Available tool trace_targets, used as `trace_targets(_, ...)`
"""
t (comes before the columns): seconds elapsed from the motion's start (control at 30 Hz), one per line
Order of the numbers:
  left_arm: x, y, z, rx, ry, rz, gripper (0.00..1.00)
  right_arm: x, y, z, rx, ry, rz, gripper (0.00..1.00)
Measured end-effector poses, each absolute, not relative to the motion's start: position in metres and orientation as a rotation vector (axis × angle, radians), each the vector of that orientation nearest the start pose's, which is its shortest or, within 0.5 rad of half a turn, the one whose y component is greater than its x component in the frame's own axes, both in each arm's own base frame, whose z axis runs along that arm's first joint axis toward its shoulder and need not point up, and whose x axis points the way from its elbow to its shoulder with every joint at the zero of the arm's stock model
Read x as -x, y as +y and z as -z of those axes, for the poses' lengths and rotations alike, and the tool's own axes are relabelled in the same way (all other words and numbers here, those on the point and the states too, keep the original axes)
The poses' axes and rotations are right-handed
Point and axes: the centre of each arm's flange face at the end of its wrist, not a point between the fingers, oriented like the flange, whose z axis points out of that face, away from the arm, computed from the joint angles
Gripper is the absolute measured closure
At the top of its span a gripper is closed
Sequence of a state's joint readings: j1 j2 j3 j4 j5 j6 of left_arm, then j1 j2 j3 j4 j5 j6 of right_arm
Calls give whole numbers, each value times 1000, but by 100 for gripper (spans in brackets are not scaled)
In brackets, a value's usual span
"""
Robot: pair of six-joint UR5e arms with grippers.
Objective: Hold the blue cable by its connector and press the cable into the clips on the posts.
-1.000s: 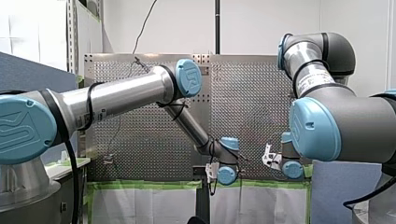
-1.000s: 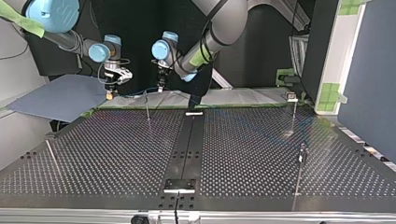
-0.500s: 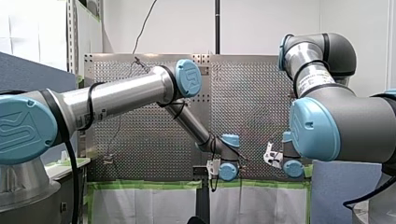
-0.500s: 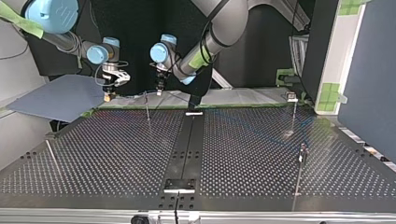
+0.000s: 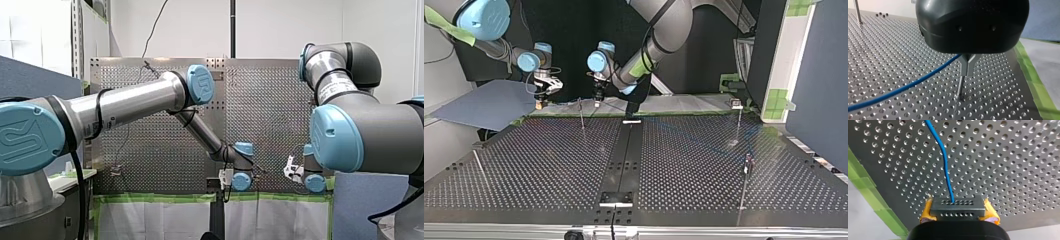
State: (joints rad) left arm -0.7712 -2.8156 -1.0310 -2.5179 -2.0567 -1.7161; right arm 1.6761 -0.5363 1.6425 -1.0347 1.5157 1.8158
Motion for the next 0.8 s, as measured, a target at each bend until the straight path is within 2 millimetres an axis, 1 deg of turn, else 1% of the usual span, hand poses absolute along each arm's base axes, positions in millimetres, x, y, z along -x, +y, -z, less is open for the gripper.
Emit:
trace_targets(0.33, -510, -598, 63, -149, 1648, 293, 100, -206, -618, 80, -1318, -1407, -1411, 100)
trace_targets(0.57, -517, -597, 75, -170, 1674, 273, 100, -210, -621, 78, -1322, -1404, -1413, 100)
trace_targets(0.67, -523, -597, 72, -172, 1679, 265, 100, -210, -622, 77, -1319, -1402, -1417, 100)
trace_targets(0.8, -533, -598, 62, -170, 1681, 256, 100, -210, -624, 76, -1315, -1397, -1421, 100)
